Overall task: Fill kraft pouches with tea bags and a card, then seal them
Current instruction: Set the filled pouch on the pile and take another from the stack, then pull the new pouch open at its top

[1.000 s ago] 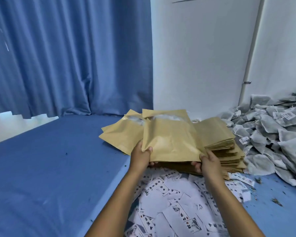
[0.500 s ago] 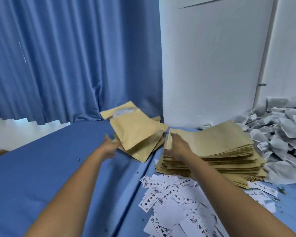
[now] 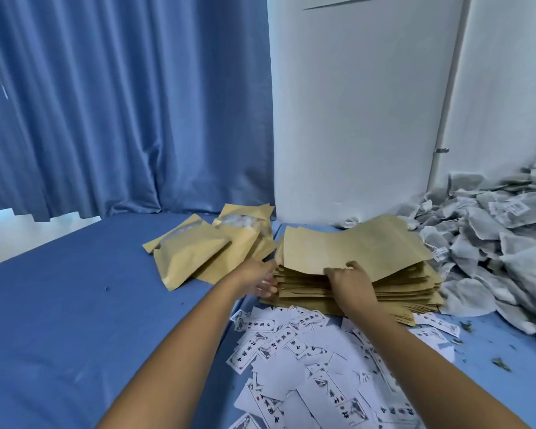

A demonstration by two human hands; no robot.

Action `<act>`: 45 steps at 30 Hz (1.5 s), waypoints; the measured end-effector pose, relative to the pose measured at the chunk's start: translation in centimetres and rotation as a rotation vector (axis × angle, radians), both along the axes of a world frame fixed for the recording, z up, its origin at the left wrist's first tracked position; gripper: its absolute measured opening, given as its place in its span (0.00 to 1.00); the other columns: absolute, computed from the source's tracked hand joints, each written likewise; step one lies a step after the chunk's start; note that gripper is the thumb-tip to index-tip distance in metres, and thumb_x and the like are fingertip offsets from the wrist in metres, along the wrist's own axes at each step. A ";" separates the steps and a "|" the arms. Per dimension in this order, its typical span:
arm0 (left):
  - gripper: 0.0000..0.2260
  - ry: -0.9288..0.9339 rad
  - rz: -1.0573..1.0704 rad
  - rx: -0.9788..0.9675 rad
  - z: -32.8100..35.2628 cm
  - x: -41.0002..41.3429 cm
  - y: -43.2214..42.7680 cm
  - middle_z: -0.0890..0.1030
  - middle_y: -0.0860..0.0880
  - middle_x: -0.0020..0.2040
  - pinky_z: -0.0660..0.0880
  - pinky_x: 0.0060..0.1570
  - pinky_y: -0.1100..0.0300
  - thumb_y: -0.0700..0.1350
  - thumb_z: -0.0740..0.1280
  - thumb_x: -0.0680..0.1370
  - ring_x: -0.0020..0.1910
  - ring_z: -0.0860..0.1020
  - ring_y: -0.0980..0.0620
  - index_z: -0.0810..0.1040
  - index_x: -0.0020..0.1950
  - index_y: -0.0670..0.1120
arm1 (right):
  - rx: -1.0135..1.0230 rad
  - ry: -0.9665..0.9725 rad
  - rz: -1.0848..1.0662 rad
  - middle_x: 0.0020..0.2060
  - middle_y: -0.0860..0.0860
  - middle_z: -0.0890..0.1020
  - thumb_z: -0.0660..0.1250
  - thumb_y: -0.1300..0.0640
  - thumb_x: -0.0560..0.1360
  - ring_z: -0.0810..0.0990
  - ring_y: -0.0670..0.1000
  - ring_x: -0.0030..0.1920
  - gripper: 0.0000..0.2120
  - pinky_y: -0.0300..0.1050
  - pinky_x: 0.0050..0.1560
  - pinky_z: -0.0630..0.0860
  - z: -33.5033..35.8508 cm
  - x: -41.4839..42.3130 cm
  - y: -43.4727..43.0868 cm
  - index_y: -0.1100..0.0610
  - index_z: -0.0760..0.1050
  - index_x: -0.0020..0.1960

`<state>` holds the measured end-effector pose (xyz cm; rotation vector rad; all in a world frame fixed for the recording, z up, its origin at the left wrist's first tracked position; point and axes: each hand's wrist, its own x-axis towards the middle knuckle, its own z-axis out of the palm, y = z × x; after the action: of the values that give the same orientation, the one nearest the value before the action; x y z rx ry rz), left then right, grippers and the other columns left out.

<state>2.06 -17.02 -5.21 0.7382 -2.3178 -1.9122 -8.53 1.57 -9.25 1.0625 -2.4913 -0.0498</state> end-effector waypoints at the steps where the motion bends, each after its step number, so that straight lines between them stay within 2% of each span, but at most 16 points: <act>1: 0.17 0.015 0.009 0.056 0.0 -0.2 0.6 0.79 0.40 0.46 0.79 0.46 0.53 0.52 0.64 0.79 0.40 0.80 0.46 0.70 0.58 0.40 | -0.073 0.015 0.046 0.46 0.51 0.83 0.57 0.66 0.73 0.81 0.53 0.47 0.15 0.45 0.68 0.61 0.0 0.8 0.4 0.55 0.75 0.55; 5: 0.10 0.085 0.015 0.254 -0.1 -0.3 2.1 0.79 0.34 0.53 0.81 0.35 0.59 0.37 0.61 0.80 0.44 0.81 0.41 0.72 0.59 0.33 | -0.234 0.006 0.211 0.38 0.46 0.82 0.61 0.53 0.77 0.80 0.49 0.41 0.08 0.47 0.65 0.67 -2.1 4.8 2.6 0.50 0.78 0.45; 9: 0.06 -0.042 0.021 -0.011 -1.4 0.3 2.4 0.78 0.40 0.44 0.80 0.34 0.59 0.33 0.62 0.79 0.37 0.78 0.48 0.73 0.54 0.33 | -0.586 -0.051 -0.287 0.64 0.56 0.76 0.63 0.50 0.76 0.71 0.56 0.65 0.14 0.53 0.69 0.59 -3.1 3.3 7.9 0.56 0.77 0.57; 11: 0.04 -0.079 -0.002 -0.083 -1.8 0.8 2.9 0.76 0.44 0.35 0.78 0.36 0.58 0.36 0.64 0.79 0.31 0.74 0.51 0.74 0.51 0.35 | -0.716 -0.247 -0.570 0.72 0.62 0.63 0.66 0.49 0.74 0.61 0.61 0.71 0.27 0.56 0.70 0.56 -2.2 1.6 11.1 0.61 0.66 0.69; 14: 0.04 -0.179 -0.054 -0.199 -1.8 1.1 4.3 0.74 0.43 0.38 0.76 0.36 0.58 0.37 0.66 0.78 0.32 0.71 0.50 0.72 0.46 0.39 | -1.090 -0.673 -0.635 0.64 0.62 0.71 0.69 0.51 0.74 0.72 0.63 0.61 0.33 0.55 0.58 0.69 -0.9 -0.2 14.7 0.66 0.61 0.70; 17: 0.02 -0.251 0.024 -0.665 -1.3 0.2 6.4 0.75 0.39 0.49 0.73 0.46 0.54 0.38 0.64 0.78 0.41 0.75 0.47 0.72 0.48 0.40 | -1.439 -1.216 -0.319 0.44 0.59 0.81 0.69 0.61 0.75 0.80 0.57 0.41 0.15 0.48 0.42 0.76 0.2 -0.3 16.7 0.67 0.74 0.58; 19: 0.08 -0.004 0.188 -1.134 -0.8 -0.4 9.0 0.72 0.41 0.57 0.70 0.49 0.54 0.39 0.61 0.78 0.53 0.73 0.44 0.72 0.56 0.40 | -1.429 -1.332 -0.190 0.41 0.57 0.83 0.68 0.62 0.75 0.82 0.54 0.37 0.09 0.45 0.36 0.78 0.2 0.4 17.7 0.65 0.76 0.54; 20: 0.07 0.194 0.179 -1.181 -0.6 -0.8 10.8 0.73 0.43 0.55 0.68 0.47 0.55 0.39 0.61 0.77 0.52 0.73 0.45 0.73 0.54 0.42 | -1.417 -1.327 -0.128 0.41 0.57 0.84 0.67 0.63 0.75 0.83 0.53 0.37 0.08 0.44 0.35 0.78 0.0 0.9 18.0 0.64 0.76 0.53; 22: 0.05 0.353 -0.035 -0.922 -0.4 -1.6 15.6 0.76 0.46 0.45 0.68 0.42 0.54 0.41 0.61 0.77 0.44 0.74 0.48 0.74 0.44 0.43 | -1.377 -1.314 -0.040 0.43 0.57 0.85 0.66 0.65 0.75 0.84 0.53 0.40 0.09 0.44 0.38 0.78 -1.0 1.9 18.7 0.63 0.76 0.55; 24: 0.12 0.267 -0.286 -0.729 -1.8 -3.0 20.7 0.76 0.45 0.37 0.68 0.38 0.53 0.46 0.61 0.78 0.37 0.73 0.49 0.72 0.36 0.44 | -1.317 -1.380 0.001 0.45 0.59 0.84 0.64 0.64 0.77 0.83 0.54 0.42 0.09 0.45 0.40 0.79 -2.1 2.9 19.5 0.63 0.76 0.56; 27: 0.16 0.244 -0.468 -0.826 -4.1 -4.2 26.6 0.74 0.45 0.36 0.61 0.36 0.54 0.52 0.60 0.80 0.36 0.70 0.48 0.67 0.34 0.47 | -1.396 -1.485 0.022 0.46 0.61 0.84 0.58 0.56 0.81 0.84 0.53 0.42 0.14 0.44 0.42 0.80 -3.3 3.4 21.2 0.64 0.78 0.54; 31: 0.17 0.224 -0.484 -0.697 -5.6 -6.0 29.6 0.73 0.40 0.33 0.65 0.35 0.55 0.50 0.60 0.80 0.34 0.71 0.44 0.71 0.34 0.43 | -1.732 -1.668 0.059 0.49 0.62 0.84 0.48 0.44 0.81 0.85 0.55 0.45 0.30 0.43 0.40 0.81 -4.6 2.9 24.0 0.68 0.76 0.57; 34: 0.17 0.202 -0.460 -0.581 -6.0 -7.0 30.3 0.75 0.45 0.30 0.63 0.25 0.68 0.51 0.63 0.79 0.36 0.73 0.42 0.73 0.33 0.43 | -1.638 -1.575 -0.022 0.55 0.60 0.82 0.50 0.38 0.78 0.76 0.61 0.42 0.32 0.44 0.42 0.72 -5.8 2.9 24.6 0.64 0.77 0.60; 36: 0.17 0.141 -0.453 -0.507 -6.4 -7.7 30.4 0.75 0.46 0.30 0.70 0.33 0.62 0.51 0.64 0.78 0.34 0.74 0.44 0.73 0.33 0.44 | -1.585 -1.568 0.004 0.55 0.58 0.82 0.51 0.35 0.75 0.75 0.60 0.43 0.33 0.44 0.44 0.70 -6.2 2.8 24.7 0.61 0.77 0.61; 39: 0.17 0.082 -0.491 -0.300 -6.9 -8.4 29.8 0.70 0.48 0.28 0.66 0.32 0.59 0.51 0.65 0.79 0.27 0.68 0.51 0.66 0.32 0.48 | -1.600 -1.629 0.117 0.58 0.58 0.81 0.46 0.38 0.79 0.80 0.56 0.58 0.32 0.47 0.56 0.77 -6.2 2.6 25.2 0.60 0.75 0.63; 45: 0.16 0.098 -0.510 -0.174 -7.9 -8.4 28.4 0.69 0.51 0.27 0.68 0.28 0.67 0.50 0.66 0.78 0.25 0.68 0.57 0.67 0.34 0.48 | -1.622 -1.599 0.127 0.53 0.58 0.82 0.47 0.48 0.83 0.81 0.52 0.49 0.24 0.44 0.50 0.78 -5.9 2.7 25.4 0.62 0.75 0.61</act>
<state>-6.33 11.43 -13.11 0.0303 -2.7523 -1.8100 -5.82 26.94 -15.14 0.2902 -1.8716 3.0781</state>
